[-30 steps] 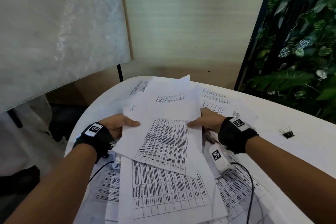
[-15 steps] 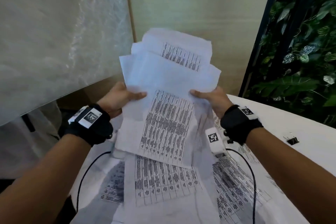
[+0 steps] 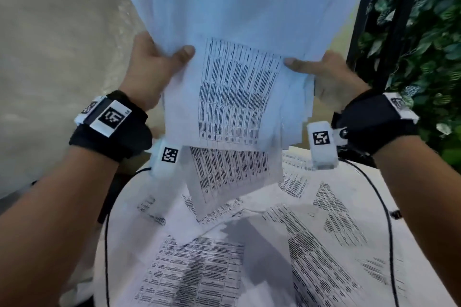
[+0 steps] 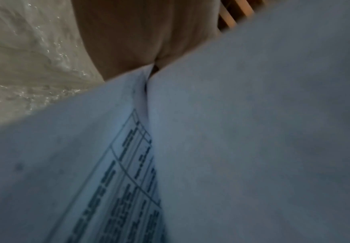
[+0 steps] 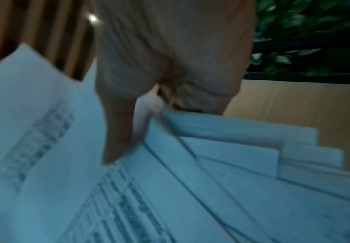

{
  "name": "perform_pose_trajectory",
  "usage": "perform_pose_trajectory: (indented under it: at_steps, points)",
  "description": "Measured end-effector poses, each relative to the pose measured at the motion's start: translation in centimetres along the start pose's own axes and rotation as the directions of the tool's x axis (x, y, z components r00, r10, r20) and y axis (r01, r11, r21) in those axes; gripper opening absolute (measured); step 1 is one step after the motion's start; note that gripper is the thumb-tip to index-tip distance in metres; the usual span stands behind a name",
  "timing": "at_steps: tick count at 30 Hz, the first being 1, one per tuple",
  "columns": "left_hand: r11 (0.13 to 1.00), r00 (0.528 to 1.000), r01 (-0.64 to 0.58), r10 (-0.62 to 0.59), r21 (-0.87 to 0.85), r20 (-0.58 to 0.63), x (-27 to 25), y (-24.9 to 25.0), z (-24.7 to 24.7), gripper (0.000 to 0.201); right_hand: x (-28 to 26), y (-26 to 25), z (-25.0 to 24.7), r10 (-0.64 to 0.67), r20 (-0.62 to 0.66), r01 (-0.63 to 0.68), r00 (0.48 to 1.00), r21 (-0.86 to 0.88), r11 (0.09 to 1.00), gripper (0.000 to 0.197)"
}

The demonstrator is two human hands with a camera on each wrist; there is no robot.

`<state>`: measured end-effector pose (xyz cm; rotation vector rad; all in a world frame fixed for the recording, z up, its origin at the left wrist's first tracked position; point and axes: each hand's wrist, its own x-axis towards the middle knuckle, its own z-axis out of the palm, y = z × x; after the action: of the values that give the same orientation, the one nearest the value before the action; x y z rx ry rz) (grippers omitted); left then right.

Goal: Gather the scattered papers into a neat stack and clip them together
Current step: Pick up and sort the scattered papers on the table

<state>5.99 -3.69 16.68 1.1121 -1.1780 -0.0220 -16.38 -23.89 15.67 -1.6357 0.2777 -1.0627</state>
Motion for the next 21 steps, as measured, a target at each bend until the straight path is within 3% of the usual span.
perform_pose_trajectory:
  at_steps: [2, 3, 7, 10, 13, 16, 19, 21]
  points:
    - [0.999, 0.999, 0.035, -0.035, 0.009, 0.017, -0.1, -0.6, 0.4, 0.034, -0.1, 1.3, -0.3, 0.064, 0.067, -0.058, 0.996, -0.095, 0.994, 0.074]
    - [0.998, 0.997, 0.066, -0.066, 0.004, 0.026, -0.4, -1.1, 0.7, 0.033, -0.6, 1.9, -0.1, 0.028, 0.068, -0.020, 0.997, -0.117, 0.993, 0.074]
    - [0.983, 0.982, 0.180, -0.178, -0.030, 0.060, -1.7, -2.9, 1.5, 0.040, -1.9, 4.0, 1.0, -0.057, -0.059, 0.042, 0.997, -0.232, 0.972, 0.050]
    - [0.989, 0.980, 0.132, -0.140, 0.070, 0.139, -1.9, -2.9, 2.1, 0.040, -2.6, 4.2, 2.2, -0.068, -0.196, 0.010, 0.978, -0.279, 0.960, 0.034]
    - [0.995, 0.980, 0.081, -0.089, 0.053, 0.180, -1.3, -2.1, 2.4, 0.046, -2.7, 3.9, 3.4, -0.140, -0.256, 0.066, 0.956, -0.277, 0.959, 0.044]
    - [0.997, 0.990, 0.071, -0.068, -0.022, 0.128, -1.0, -2.3, 2.6, 0.056, -2.6, 3.8, 3.9, -0.150, -0.320, 0.076, 0.935, -0.230, 0.970, 0.043]
    - [0.977, 0.986, 0.162, -0.153, -0.136, 0.072, -3.2, -5.1, 2.8, 0.059, -3.2, 5.7, 3.8, -0.091, -0.253, 0.066, 0.963, -0.104, 0.992, 0.036]
    - [0.955, 0.960, 0.279, -0.275, -0.102, 0.049, -5.8, -7.6, 3.0, 0.054, -4.1, 8.3, 3.2, 0.001, -0.143, -0.007, 0.990, -0.041, 0.999, 0.051]
